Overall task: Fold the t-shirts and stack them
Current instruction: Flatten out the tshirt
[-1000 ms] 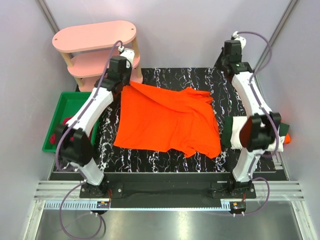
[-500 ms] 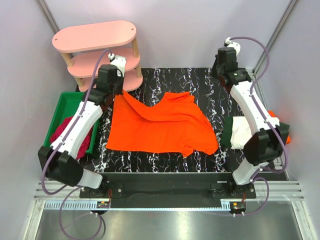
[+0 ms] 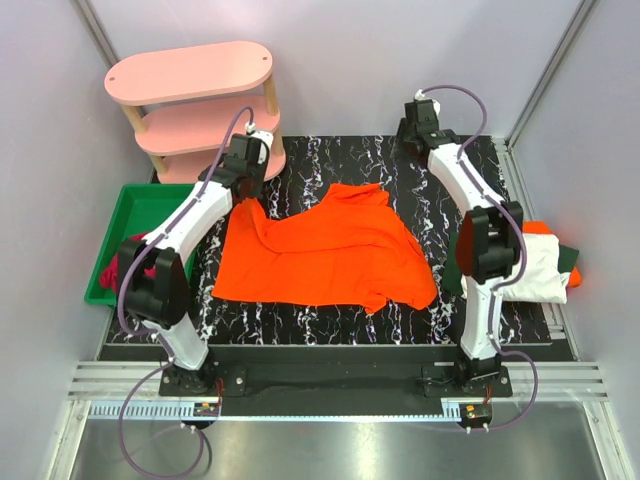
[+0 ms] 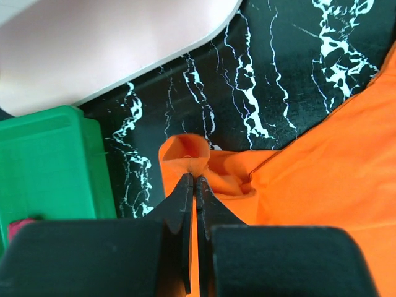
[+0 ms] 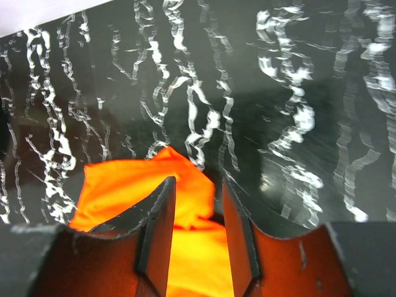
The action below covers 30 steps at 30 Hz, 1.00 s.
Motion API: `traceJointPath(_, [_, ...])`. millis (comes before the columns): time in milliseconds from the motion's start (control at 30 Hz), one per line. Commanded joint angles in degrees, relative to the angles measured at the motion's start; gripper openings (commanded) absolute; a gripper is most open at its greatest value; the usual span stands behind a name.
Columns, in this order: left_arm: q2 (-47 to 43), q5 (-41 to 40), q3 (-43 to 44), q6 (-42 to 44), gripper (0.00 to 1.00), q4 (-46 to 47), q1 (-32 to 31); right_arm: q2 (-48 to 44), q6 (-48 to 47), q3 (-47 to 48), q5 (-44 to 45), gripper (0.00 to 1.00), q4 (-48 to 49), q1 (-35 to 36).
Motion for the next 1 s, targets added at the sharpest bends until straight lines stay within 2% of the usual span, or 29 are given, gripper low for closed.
traceJointPath(0, [1.6,0.2,3.4,-1.1,0.0,1.2,-0.1,6.1,1.9,6.5,-5.9,0.45,0.3,0.5])
traceJointPath(367, [6.2,-0.2,4.7,-1.2,0.0,1.3,0.0,14.6,3.9,7.3,-10.0,0.53,1.9,0.9])
traceJointPath(767, [8.0,0.1,6.8,-0.8,0.0,0.8,-0.2,19.7,5.2,12.6,-13.5,0.53,1.9,2.0])
traceJointPath(967, [8.3,0.1,6.6,-1.2,0.0,0.9,-0.2,20.4,5.7,12.0,-14.0,0.52,1.9,2.0])
